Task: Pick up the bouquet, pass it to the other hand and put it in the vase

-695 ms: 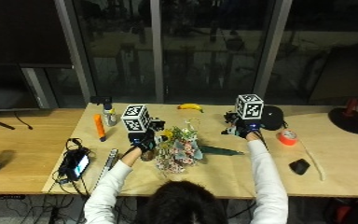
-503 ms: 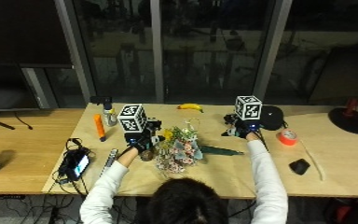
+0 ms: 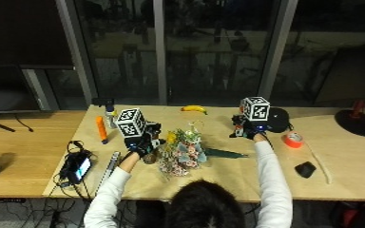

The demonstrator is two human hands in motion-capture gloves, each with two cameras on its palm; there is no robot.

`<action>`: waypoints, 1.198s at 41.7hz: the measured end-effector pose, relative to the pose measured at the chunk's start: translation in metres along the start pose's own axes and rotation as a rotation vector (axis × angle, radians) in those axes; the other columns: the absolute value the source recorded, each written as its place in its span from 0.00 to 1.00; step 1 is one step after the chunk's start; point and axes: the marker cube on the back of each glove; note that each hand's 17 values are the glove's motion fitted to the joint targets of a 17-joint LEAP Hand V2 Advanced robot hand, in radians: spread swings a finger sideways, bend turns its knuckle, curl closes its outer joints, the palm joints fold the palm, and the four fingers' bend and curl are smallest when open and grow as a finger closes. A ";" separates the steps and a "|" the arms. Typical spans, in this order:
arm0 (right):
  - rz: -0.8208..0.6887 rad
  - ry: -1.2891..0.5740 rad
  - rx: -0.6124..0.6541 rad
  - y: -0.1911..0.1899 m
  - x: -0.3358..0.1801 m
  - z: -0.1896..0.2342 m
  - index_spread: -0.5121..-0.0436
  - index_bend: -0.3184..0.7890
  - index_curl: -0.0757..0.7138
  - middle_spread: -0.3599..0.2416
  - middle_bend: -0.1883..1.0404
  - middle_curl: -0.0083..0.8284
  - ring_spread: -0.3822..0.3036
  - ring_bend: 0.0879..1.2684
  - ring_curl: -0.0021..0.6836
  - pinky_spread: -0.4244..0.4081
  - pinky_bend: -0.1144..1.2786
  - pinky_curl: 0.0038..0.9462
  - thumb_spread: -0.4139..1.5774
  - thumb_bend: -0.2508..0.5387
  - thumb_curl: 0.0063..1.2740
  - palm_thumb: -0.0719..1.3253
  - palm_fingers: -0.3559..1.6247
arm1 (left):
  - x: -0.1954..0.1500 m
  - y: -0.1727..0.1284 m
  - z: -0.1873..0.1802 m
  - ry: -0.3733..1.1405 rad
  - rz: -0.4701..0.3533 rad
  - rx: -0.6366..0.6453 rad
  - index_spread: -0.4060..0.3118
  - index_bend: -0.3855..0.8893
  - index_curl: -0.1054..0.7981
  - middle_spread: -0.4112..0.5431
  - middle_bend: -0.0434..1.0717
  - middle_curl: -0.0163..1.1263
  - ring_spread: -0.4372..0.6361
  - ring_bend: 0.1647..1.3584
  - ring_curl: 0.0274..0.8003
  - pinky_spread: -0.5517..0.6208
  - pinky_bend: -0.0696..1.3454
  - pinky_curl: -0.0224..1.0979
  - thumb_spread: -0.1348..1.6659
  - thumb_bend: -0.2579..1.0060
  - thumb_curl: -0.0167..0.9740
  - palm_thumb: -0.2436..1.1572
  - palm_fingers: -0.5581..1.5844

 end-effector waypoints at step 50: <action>0.104 0.171 0.180 -0.048 0.008 0.157 0.47 0.52 0.52 0.26 0.50 0.54 0.20 0.40 0.54 0.30 0.31 0.35 0.74 0.35 0.26 0.69 0.84 | -0.008 0.004 0.019 0.024 0.026 -0.052 0.62 0.42 0.44 0.66 0.21 0.33 0.71 0.28 0.32 0.80 0.20 0.31 0.68 0.19 0.32 0.46 0.39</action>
